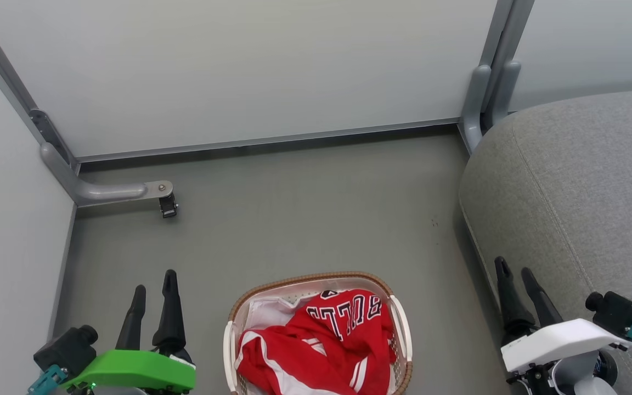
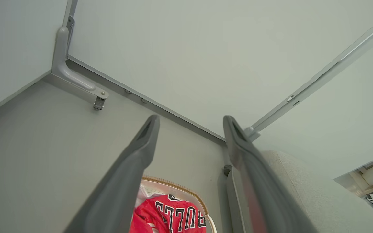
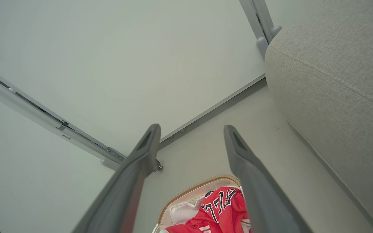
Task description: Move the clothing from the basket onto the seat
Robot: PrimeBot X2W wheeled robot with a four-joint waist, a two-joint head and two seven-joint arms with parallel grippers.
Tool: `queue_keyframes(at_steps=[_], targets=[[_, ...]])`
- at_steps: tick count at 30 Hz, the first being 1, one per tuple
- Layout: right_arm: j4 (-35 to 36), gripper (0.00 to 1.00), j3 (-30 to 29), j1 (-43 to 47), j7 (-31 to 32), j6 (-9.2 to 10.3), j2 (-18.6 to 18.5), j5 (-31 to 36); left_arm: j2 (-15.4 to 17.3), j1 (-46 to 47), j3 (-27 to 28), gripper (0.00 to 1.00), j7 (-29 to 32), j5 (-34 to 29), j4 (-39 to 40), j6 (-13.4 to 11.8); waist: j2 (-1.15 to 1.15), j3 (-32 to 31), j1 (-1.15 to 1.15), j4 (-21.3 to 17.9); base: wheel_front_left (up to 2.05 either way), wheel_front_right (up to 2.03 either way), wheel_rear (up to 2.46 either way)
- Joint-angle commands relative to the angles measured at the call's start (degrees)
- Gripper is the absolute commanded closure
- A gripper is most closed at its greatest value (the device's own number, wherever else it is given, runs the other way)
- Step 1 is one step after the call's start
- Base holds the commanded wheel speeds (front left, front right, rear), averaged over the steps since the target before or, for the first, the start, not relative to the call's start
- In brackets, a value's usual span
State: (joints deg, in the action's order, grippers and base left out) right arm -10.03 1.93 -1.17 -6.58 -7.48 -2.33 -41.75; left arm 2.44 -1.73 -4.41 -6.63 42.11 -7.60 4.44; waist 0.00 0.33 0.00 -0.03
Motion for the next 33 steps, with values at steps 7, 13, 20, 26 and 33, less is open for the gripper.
queue_keyframes(at_steps=[7,13,20,26,33], targets=[[-0.01,0.00,0.88,0.33,-1.53,-0.01,-0.41,6.08,0.41,-0.46,-0.91,0.00,-1.49,-5.41,-0.10,-0.44,0.00,0.03,0.00,0.02,0.00,0.00,0.00],[-0.95,0.00,1.18,0.47,-2.40,-0.01,-0.45,9.79,0.44,-0.78,-1.73,0.00,-2.33,-8.88,-0.47,-0.54,0.00,0.00,0.00,0.06,0.00,0.00,0.00],[-1.62,0.00,1.56,0.50,-3.43,-0.01,-0.48,13.76,0.47,-1.20,-2.53,0.00,-3.40,-12.51,-1.11,-0.78,0.00,0.00,0.00,0.06,0.00,0.00,0.00],[-1.99,0.00,1.80,0.62,-4.23,-0.02,-0.51,16.88,0.50,-1.28,-3.13,0.00,-4.18,-15.27,-1.90,-1.02,0.00,-0.05,0.00,0.08,0.00,0.00,0.00],[-2.06,0.00,1.94,0.90,-5.16,-0.02,-0.54,20.05,0.52,-1.70,-3.75,0.00,-5.09,-18.34,-2.18,-1.35,0.00,-0.09,0.00,0.13,0.00,0.00,0.00]])
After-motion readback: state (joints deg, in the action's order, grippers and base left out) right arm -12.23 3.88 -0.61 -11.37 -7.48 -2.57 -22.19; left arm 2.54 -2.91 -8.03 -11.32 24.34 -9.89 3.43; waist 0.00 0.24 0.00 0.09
